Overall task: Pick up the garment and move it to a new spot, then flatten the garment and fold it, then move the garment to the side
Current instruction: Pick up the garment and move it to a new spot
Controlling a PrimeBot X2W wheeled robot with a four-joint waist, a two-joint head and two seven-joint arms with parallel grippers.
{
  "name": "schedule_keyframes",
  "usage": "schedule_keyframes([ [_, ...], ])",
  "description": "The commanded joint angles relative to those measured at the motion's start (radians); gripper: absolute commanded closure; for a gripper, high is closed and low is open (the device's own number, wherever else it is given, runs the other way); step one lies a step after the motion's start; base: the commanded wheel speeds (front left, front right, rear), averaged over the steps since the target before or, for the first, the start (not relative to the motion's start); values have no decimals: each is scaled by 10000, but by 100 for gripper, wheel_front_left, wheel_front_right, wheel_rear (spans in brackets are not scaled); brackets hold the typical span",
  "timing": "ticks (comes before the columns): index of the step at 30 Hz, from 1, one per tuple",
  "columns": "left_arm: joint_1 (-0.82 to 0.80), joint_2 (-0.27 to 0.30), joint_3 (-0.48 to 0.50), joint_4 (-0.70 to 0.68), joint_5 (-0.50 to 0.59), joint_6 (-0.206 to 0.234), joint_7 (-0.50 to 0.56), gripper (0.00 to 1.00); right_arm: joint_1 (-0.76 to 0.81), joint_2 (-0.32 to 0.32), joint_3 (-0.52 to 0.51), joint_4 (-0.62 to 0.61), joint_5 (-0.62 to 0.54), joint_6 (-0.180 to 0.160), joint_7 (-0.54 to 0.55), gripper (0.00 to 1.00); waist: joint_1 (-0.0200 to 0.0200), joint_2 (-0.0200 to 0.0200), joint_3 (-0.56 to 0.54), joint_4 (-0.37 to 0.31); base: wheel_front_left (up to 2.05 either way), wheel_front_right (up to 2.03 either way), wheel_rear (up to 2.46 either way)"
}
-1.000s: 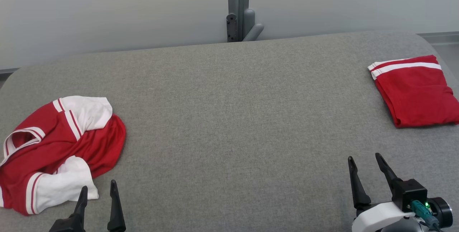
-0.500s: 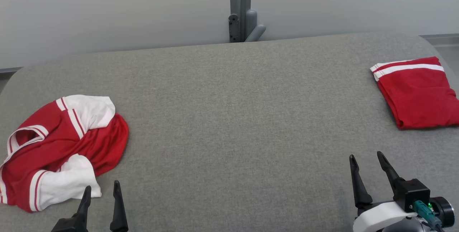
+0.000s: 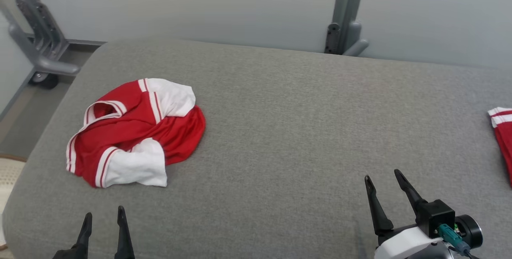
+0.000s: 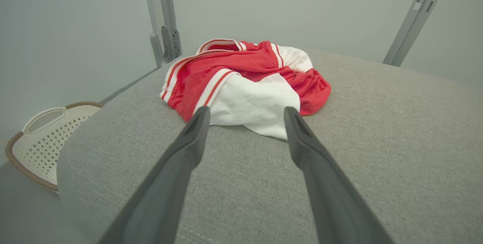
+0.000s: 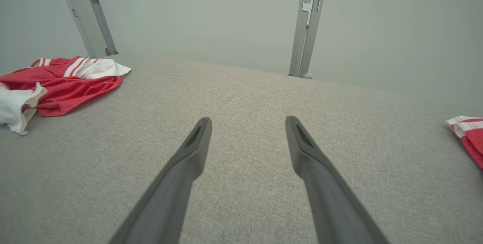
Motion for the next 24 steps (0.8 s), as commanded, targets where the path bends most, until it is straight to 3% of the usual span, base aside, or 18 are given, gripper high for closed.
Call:
schedule_keyframes([
  [1,127,27,56,-59,42,-96,3,0,-106,-28,49,29,38,-16,-28,0,0,11,-63,876,0,0,0],
  [8,-915,26,75,448,-148,-176,3,0,-633,-34,-112,4,-557,-16,-28,0,0,11,1043,567,0,0,0],
  [15,-3513,232,410,2684,-1186,-320,814,0,-1413,-37,-616,-106,-1241,-16,-28,0,0,11,2720,-174,0,0,0],
  [18,-4555,611,558,3558,-1277,-256,1050,0,-1690,-33,-715,-161,-1337,-16,-28,0,0,11,3319,-496,0,0,0],
  [22,-5424,757,665,4543,-1591,-339,1400,0,-1875,-36,-720,-115,-1325,-16,-28,0,0,11,3676,-721,0,0,0],
  [24,-6038,1113,828,5557,-1687,-275,1596,0,-2058,-28,-591,-19,-1260,-17,-28,0,0,11,3847,-945,0,0,0],
])
